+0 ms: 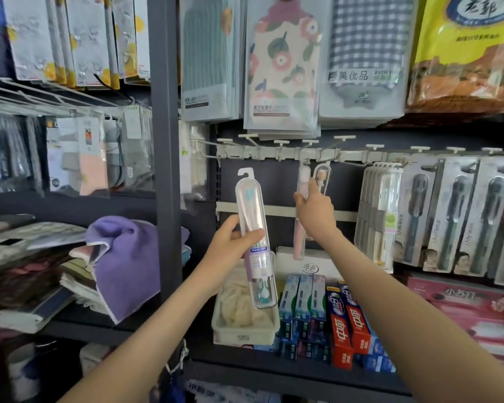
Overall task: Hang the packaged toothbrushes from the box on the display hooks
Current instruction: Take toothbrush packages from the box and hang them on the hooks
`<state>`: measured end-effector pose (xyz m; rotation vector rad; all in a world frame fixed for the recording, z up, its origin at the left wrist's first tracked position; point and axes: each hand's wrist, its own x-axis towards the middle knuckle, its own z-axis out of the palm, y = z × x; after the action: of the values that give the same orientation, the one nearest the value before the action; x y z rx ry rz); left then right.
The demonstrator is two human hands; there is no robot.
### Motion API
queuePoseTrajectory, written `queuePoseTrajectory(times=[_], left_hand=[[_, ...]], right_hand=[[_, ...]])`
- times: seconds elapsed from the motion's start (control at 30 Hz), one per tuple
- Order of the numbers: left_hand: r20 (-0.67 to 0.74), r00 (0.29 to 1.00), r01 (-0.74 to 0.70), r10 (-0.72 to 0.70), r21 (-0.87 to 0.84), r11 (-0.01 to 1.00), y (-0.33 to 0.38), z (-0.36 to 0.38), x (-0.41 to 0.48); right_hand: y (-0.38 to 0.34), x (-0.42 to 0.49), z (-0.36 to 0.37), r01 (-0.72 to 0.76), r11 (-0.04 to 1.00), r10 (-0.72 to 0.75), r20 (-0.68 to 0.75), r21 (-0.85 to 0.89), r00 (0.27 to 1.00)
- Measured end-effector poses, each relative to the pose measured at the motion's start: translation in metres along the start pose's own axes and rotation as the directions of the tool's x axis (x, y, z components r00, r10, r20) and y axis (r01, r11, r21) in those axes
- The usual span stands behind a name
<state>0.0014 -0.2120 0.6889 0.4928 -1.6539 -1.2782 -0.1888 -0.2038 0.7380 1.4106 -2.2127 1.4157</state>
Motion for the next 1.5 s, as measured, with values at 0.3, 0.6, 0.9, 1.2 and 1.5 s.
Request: queuePoseTrajectory(times=[0.3,0.6,0.9,1.2,1.5], left_hand=[[0.101,0.995,-0.010,-0.004,0.134,0.991,0.018,0.010,0.017],[0.197,0.979,-0.091,0.055,0.179,0.980,0.016,0.058,0.031],[0.056,0.890,-0.308,0.453,0.805,0.507,0.009,0.100,0.055],[0.080,0.926,-0.239,0.369,0.881,0.409,-0.014,0.105,0.107],[0.150,0.905,-0.295,0.398,0.895,0.334,-0.020,0.097,0.113]], right_hand=[[0.000,-0.008,-0.002,0.066,0.997,-0.065,-0.019,0.033,0.998],[-0.003,-0.056,-0.047,0.277,0.866,-0.316,0.027,0.416,0.948],[0.041,-0.032,-0.072,0.212,0.974,-0.203,-0.106,0.085,0.973],[0.027,-0.006,-0.082,0.192,0.976,-0.204,-0.121,-0.102,0.971],[0.024,-0.006,-0.084,0.192,0.977,-0.204,-0.135,-0.094,0.970]])
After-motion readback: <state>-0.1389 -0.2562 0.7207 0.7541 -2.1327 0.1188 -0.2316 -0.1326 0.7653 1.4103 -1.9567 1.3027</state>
